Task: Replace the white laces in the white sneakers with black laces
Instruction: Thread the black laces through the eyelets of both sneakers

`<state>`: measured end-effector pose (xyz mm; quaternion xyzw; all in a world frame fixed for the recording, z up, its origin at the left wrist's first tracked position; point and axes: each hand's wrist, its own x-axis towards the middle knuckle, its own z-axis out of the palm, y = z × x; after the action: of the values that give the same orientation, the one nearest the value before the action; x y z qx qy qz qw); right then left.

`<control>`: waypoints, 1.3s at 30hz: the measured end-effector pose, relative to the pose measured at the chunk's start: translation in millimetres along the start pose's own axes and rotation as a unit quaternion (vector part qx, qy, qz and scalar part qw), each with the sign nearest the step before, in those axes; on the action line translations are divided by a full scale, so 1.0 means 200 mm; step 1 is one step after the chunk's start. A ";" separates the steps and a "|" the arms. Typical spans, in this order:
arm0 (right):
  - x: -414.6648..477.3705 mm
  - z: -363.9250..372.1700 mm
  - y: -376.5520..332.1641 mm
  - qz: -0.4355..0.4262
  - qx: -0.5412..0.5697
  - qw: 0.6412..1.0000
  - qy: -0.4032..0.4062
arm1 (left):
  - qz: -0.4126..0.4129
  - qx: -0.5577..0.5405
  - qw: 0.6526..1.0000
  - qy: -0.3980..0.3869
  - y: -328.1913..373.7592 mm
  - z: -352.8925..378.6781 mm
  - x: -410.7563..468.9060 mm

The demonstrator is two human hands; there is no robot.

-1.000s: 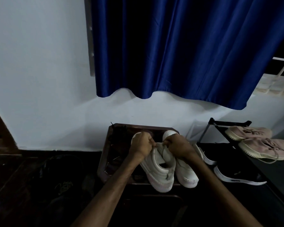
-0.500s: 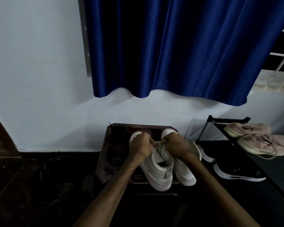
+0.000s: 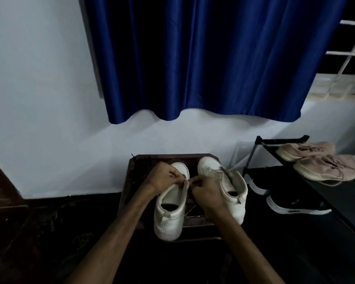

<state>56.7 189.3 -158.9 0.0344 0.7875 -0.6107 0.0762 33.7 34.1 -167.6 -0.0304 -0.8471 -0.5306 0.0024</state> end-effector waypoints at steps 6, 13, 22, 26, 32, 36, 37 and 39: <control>-0.01 0.05 0.06 -0.100 -0.153 0.980 0.077 | -0.050 0.006 0.997 -0.057 0.07 -0.04 -0.08; 0.01 0.05 0.13 -0.188 -0.185 0.960 0.097 | -0.027 0.065 0.997 0.029 0.03 0.04 -0.10; 0.00 0.03 0.13 -0.253 -0.262 0.930 0.054 | 0.041 0.137 0.987 0.071 0.04 0.08 -0.15; -0.05 0.04 0.19 -0.182 -0.150 0.969 0.075 | 0.036 0.181 0.977 0.109 0.06 0.08 -0.18; -0.22 -0.02 0.37 -0.075 -0.026 0.997 0.022 | 0.039 0.194 0.974 0.115 0.07 0.09 -0.19; -0.20 -0.06 0.30 -0.166 -0.200 0.962 0.087 | 0.043 0.188 0.975 0.111 0.07 0.09 -0.19; -0.19 -0.06 0.24 -0.187 -0.207 0.955 0.103 | 0.052 0.192 0.974 0.108 0.07 0.09 -0.19; -0.15 -0.03 0.15 -0.193 -0.260 0.941 0.096 | 0.075 0.207 0.970 0.106 0.05 0.09 -0.18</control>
<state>90.2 202.8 -181.1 -0.0808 0.9137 -0.3819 -0.1129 70.6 53.5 -167.9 -0.0369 -0.9286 -0.3424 0.1381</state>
